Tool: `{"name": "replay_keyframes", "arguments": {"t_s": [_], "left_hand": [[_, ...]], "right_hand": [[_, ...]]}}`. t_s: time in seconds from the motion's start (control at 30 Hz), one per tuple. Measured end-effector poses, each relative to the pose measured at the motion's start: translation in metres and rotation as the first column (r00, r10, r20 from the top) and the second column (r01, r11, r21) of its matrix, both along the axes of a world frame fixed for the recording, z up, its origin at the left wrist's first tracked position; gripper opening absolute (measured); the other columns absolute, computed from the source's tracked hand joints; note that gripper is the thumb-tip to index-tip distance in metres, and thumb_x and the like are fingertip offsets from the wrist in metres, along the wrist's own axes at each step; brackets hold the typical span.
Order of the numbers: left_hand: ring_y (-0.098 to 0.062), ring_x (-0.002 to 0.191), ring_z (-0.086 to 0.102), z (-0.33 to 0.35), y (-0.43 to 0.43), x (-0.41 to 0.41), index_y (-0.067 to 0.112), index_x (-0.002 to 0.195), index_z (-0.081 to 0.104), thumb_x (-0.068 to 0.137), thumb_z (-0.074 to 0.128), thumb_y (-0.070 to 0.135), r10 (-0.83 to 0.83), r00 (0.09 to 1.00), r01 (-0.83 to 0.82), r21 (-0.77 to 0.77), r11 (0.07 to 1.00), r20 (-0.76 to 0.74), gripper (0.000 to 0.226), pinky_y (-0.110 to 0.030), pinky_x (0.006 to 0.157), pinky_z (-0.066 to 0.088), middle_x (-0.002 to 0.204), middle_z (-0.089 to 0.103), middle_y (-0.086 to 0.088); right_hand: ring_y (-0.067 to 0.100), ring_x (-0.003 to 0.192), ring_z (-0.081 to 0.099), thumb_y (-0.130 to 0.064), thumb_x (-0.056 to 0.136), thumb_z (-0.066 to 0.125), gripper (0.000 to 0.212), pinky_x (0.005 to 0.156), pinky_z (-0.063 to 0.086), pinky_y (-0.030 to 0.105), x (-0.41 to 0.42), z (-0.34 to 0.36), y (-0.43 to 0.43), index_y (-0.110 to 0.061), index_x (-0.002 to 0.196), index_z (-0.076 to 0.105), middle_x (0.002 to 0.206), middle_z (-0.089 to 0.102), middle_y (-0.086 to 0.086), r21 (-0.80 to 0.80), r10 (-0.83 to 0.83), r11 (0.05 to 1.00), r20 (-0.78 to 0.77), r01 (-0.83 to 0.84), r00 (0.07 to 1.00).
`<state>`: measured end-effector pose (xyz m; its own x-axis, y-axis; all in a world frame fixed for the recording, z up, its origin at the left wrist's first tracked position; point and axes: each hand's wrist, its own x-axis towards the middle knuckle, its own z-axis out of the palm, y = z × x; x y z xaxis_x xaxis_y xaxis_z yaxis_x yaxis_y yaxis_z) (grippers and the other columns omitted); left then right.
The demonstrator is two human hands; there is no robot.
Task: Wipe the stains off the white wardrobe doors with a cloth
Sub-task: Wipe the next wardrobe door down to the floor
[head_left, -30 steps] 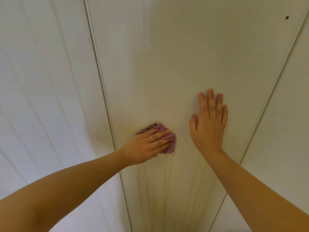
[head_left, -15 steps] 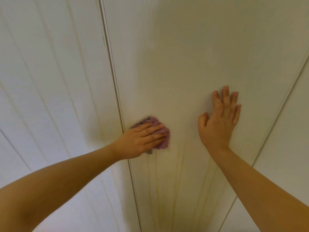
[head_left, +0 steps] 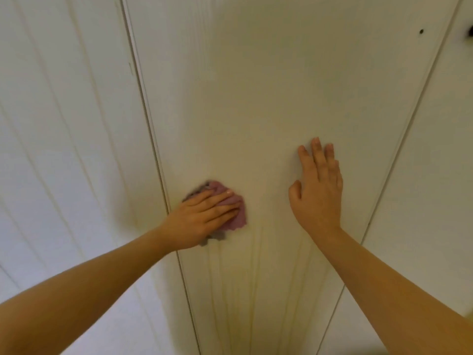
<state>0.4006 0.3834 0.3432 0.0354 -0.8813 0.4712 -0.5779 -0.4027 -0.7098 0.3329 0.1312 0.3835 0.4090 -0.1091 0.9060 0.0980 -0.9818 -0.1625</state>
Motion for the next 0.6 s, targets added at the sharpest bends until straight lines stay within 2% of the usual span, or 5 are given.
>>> {"name": "replay_keyframes", "arguments": {"t_s": [0.13,0.2,0.3,0.47,0.6], "left_hand": [[-0.023,0.146,0.008,0.005,0.007,0.005,0.010,0.136,0.042,0.102,0.023,0.017,-0.035,0.999,0.035,-0.083,0.996,-0.005,0.039,-0.041,0.118,0.009,0.138,0.047,-0.007],[-0.025,0.146,0.011,0.001,-0.050,-0.002,0.010,0.132,0.046,0.097,0.036,0.018,-0.043,0.998,0.035,-0.159,0.987,-0.044,0.037,-0.041,0.118,0.007,0.138,0.047,-0.010],[-0.032,0.140,0.022,0.004,-0.090,-0.011,0.005,0.132,0.048,0.075,0.054,0.032,0.007,1.000,-0.008,-0.028,1.000,-0.020,0.063,-0.041,0.118,0.005,0.140,0.047,-0.015],[-0.027,0.146,0.008,0.011,-0.023,0.006,0.007,0.141,0.037,0.101,0.030,0.029,-0.008,0.999,0.007,0.029,1.000,0.045,0.047,-0.042,0.118,0.010,0.155,0.022,-0.009],[-0.026,0.146,0.011,0.008,-0.088,-0.006,0.011,0.139,0.040,0.099,0.031,0.039,0.015,1.000,-0.014,-0.120,0.993,0.005,0.049,-0.042,0.118,0.008,0.146,0.037,-0.007]], "right_hand": [[0.028,0.136,0.021,-0.015,0.077,0.033,0.060,0.111,0.013,0.038,-0.005,-0.007,-0.013,-0.015,0.138,0.035,0.147,0.033,0.014,-0.106,-0.041,0.994,-0.058,0.034,0.997],[0.030,0.136,0.023,-0.016,0.077,0.032,0.061,0.110,0.018,0.041,-0.008,-0.013,-0.015,-0.017,0.138,0.032,0.147,0.033,0.015,-0.129,-0.068,0.990,-0.083,0.057,0.994],[0.031,0.135,0.025,-0.016,0.078,0.033,0.058,0.108,0.022,0.043,-0.011,-0.015,-0.018,-0.017,0.136,0.035,0.146,0.034,0.016,-0.169,-0.047,0.985,-0.084,0.032,0.995],[0.028,0.135,0.022,-0.013,0.077,0.034,0.048,0.110,0.015,0.038,-0.022,-0.026,-0.049,-0.014,0.124,0.042,0.145,0.035,0.017,-0.131,-0.062,0.990,-0.068,0.053,0.996],[0.028,0.134,0.024,-0.014,0.075,0.034,0.050,0.109,0.020,0.041,-0.036,-0.043,-0.077,-0.015,0.124,0.043,0.144,0.037,0.016,-0.090,-0.143,0.987,-0.116,0.133,0.983]]}}
